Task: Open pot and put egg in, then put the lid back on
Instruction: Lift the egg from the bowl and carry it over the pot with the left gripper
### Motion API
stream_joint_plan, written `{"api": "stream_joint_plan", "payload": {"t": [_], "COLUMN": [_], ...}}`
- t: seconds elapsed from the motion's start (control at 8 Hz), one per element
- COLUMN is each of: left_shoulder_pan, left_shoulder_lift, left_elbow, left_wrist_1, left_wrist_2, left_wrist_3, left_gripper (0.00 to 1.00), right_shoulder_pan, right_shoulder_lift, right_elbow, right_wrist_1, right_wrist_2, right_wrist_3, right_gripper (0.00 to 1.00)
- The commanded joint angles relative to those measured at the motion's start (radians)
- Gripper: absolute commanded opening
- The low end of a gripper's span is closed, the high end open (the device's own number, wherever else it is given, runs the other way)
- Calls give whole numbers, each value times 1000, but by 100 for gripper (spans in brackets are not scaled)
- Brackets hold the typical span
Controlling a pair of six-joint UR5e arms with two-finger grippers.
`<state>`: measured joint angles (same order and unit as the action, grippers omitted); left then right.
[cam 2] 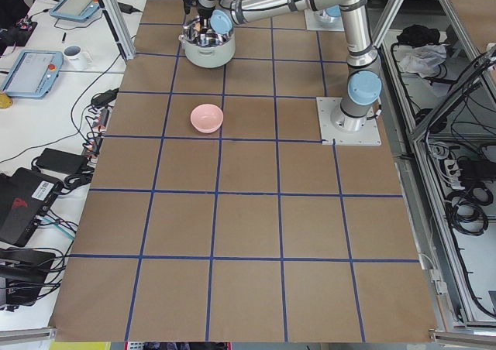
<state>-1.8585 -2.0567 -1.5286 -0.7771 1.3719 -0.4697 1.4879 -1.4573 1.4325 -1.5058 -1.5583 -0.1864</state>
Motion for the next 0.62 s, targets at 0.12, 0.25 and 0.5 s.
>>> {"api": "stream_joint_plan", "payload": {"t": [0.12, 0.25, 0.5], "left_shoulder_pan": [-13, -13, -14], "left_shoulder_lift": [-106, -99, -35], "left_elbow": [8, 7, 7], "left_wrist_1": [28, 22, -61], "left_wrist_2": [18, 16, 16], "left_wrist_3": [5, 0, 0], "left_gripper": [24, 64, 100], "right_shoulder_pan": [0, 0, 0], "right_shoulder_lift": [0, 0, -2], "right_elbow": [2, 2, 0], "right_wrist_1": [-2, -2, -2], "right_wrist_2": [6, 3, 0], "right_wrist_3": [-2, 1, -1], "right_gripper": [0, 0, 0]}}
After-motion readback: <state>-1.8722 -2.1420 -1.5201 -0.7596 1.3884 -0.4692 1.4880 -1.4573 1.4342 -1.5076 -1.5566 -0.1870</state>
